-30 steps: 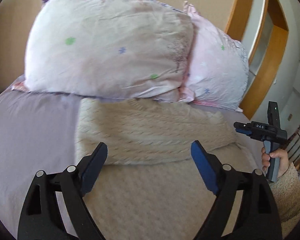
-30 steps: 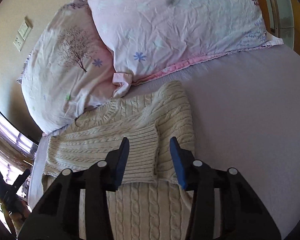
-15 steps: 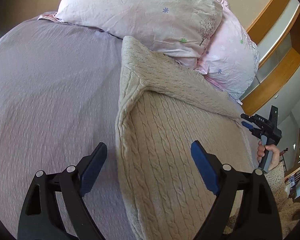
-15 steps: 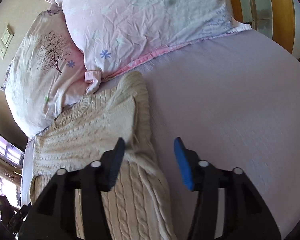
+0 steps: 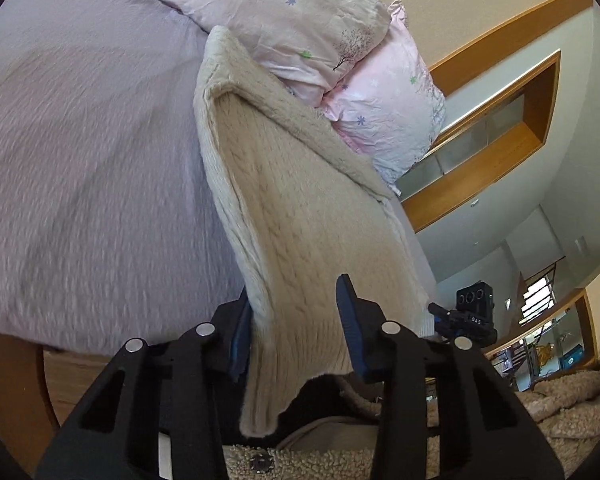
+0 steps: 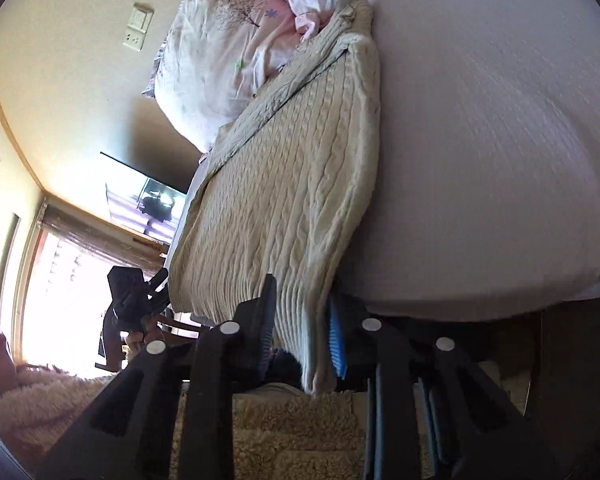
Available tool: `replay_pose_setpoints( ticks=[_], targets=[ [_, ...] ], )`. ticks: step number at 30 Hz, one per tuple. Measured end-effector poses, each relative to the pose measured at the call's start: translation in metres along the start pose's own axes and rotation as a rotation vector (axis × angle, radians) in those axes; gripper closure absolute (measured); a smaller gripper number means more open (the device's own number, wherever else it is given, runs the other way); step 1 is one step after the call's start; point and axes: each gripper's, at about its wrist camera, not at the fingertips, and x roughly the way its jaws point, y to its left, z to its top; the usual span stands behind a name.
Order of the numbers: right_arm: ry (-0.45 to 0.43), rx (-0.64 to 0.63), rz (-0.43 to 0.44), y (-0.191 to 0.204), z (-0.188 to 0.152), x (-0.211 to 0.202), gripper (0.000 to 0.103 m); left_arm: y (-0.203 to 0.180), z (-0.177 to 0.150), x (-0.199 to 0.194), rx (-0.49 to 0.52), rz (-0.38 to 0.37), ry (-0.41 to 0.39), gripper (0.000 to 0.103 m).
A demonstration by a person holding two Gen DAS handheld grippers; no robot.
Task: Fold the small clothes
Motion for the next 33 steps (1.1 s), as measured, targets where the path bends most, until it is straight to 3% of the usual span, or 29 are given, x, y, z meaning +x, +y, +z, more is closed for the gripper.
replay_pose_setpoints(
  ticks=[3, 4, 5, 7, 10, 14, 16, 17, 20, 23, 24, 25, 26, 28, 29, 31, 33],
  targets=[
    [0.009, -0.005, 0.015, 0.0, -0.006, 0.0, 0.081, -0.003, -0.007, -0.003, -0.001, 0.011, -0.015, 0.066],
    [0.017, -0.009, 0.021, -0.001, -0.006, 0.002, 0.087, -0.005, -0.008, -0.002, 0.003, 0.02, -0.015, 0.067],
    [0.037, -0.018, 0.015, 0.0, -0.005, 0.005, 0.095, -0.007, -0.007, 0.0, 0.013, 0.039, -0.009, 0.073],
    [0.051, -0.064, 0.005, 0.007, -0.003, 0.012, 0.096, -0.013, -0.008, 0.005, 0.042, 0.091, 0.026, 0.093],
    [-0.046, -0.147, 0.083, 0.033, 0.021, 0.003, 0.096, -0.021, 0.005, 0.007, 0.058, 0.065, 0.025, 0.097],
    [-0.208, -0.276, 0.118, 0.077, 0.085, -0.009, 0.096, -0.042, 0.069, 0.01, 0.135, 0.006, -0.043, 0.097],
    [-0.287, -0.301, 0.118, 0.088, 0.125, -0.006, 0.096, -0.045, 0.116, 0.02, 0.122, -0.027, -0.106, 0.097],
    [-0.331, -0.286, 0.112, 0.089, 0.15, 0.0, 0.096, -0.042, 0.143, 0.029, 0.1, -0.007, -0.154, 0.097],
    [-0.436, -0.109, 0.035, 0.058, 0.224, 0.028, 0.096, -0.017, 0.215, 0.074, 0.014, 0.107, -0.22, 0.097],
    [-0.412, 0.085, -0.156, 0.009, 0.275, 0.072, 0.088, 0.014, 0.262, 0.128, -0.048, 0.244, -0.157, 0.096],
    [-0.39, 0.125, -0.213, 0.001, 0.283, 0.083, 0.082, 0.023, 0.266, 0.135, -0.09, 0.242, -0.131, 0.096],
    [-0.377, 0.147, -0.24, -0.004, 0.286, 0.09, 0.06, 0.03, 0.267, 0.137, -0.133, 0.211, -0.111, 0.096],
    [-0.397, 0.139, -0.216, -0.004, 0.279, 0.089, 0.033, 0.031, 0.265, 0.135, -0.15, 0.189, -0.112, 0.093],
    [-0.482, 0.05, -0.155, 0.004, 0.269, 0.076, 0.011, 0.027, 0.259, 0.119, -0.101, 0.22, -0.156, 0.043],
    [-0.519, 0.01, -0.148, 0.01, 0.264, 0.069, 0.01, 0.024, 0.256, 0.11, -0.07, 0.26, -0.2, 0.008],
    [-0.562, -0.035, -0.119, 0.013, 0.26, 0.061, 0.008, 0.022, 0.254, 0.099, -0.023, 0.288, -0.238, 0.007],
    [-0.558, -0.012, -0.082, 0.008, 0.26, 0.06, 0.008, 0.034, 0.256, 0.097, -0.052, 0.284, -0.189, 0.012]
  ],
)
